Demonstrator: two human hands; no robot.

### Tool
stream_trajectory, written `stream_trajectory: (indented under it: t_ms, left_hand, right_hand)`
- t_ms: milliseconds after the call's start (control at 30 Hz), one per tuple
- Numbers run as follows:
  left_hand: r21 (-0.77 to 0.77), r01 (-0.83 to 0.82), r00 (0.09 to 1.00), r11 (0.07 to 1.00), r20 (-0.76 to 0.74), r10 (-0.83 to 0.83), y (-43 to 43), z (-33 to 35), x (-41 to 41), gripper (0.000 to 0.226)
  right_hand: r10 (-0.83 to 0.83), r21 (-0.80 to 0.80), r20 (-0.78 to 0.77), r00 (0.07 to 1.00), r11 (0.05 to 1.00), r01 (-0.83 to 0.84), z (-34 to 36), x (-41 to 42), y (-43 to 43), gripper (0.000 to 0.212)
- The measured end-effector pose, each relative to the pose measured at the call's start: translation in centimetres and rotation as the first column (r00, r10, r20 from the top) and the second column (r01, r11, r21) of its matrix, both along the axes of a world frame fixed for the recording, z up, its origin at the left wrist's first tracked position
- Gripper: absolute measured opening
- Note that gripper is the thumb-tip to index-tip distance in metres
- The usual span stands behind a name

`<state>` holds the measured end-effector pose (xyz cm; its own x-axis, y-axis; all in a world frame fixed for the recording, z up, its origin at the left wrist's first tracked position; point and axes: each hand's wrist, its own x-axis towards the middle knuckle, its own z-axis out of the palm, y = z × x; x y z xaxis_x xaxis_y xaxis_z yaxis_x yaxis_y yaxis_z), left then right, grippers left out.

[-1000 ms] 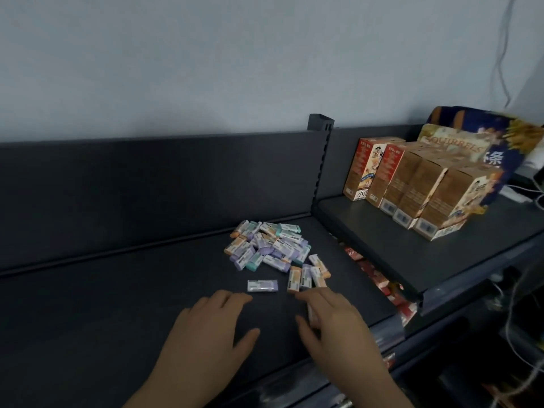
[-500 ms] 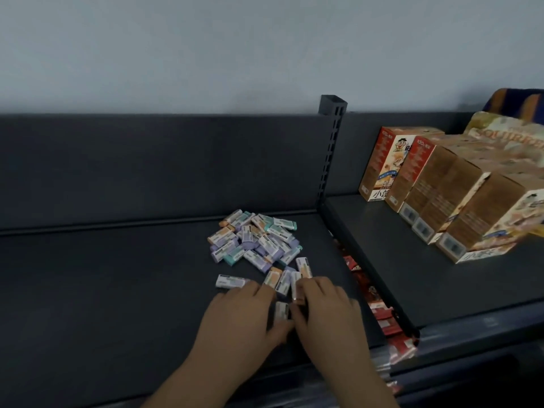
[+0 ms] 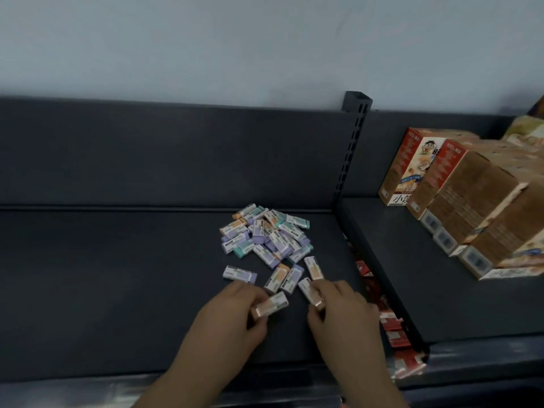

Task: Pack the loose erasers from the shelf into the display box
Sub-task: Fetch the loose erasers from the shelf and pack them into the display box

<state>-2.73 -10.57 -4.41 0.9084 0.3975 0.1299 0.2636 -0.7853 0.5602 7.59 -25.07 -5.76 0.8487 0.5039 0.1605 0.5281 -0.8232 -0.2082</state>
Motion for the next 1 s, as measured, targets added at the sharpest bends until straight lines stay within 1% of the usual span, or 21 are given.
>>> stream_trajectory:
  t_ms: [100,167,300,433,567,700,867,1000]
  left_hand:
    - [-0.149,-0.056,0.990,0.987,0.117,0.074,2.1,-0.1,-1.2,0.023]
    - [-0.259,-0.088,0.974,0.962,0.178,0.138,3.5,-0.1,-2.0,0.027]
    - [-0.538,-0.069,0.931,0.840,0.268,0.249,5.8,1.0,-4.2,0.031]
    - [-0.682,-0.060,0.890,0.728,0.293,0.348,8.8,1.7,-8.2,0.027]
    - [-0.726,-0.056,0.847,0.686,0.329,0.417,12.7,2.0,-14.1,0.021]
    - [-0.726,-0.060,0.784,0.685,0.390,0.483,17.5,2.5,-20.8,0.023]
    - [-0.712,-0.091,0.751,0.696,0.411,0.517,23.2,3.4,-29.2,0.021]
    - [-0.690,-0.137,0.749,0.711,0.398,0.530,26.9,4.2,-34.7,0.021]
  right_hand:
    - [0.057,0.184,-0.051,0.997,0.982,-0.047,1.4,0.1,-0.4,0.040]
    - [0.143,0.337,-0.103,0.984,0.936,-0.101,2.5,0.0,-0.4,0.040]
    - [0.300,0.563,-0.163,0.940,0.811,-0.161,4.2,-1.9,1.8,0.036]
    - [0.418,0.702,-0.283,0.863,0.704,-0.110,4.5,-4.9,5.7,0.028]
    - [0.530,0.777,-0.357,0.769,0.625,-0.071,4.8,-9.1,10.7,0.025]
    - [0.620,0.834,-0.366,0.694,0.549,-0.052,5.3,-15.0,16.6,0.029]
    - [0.693,0.859,-0.380,0.613,0.510,-0.044,5.1,-23.0,22.9,0.028]
    - [0.710,0.878,-0.401,0.579,0.479,0.022,4.8,-27.9,26.8,0.025]
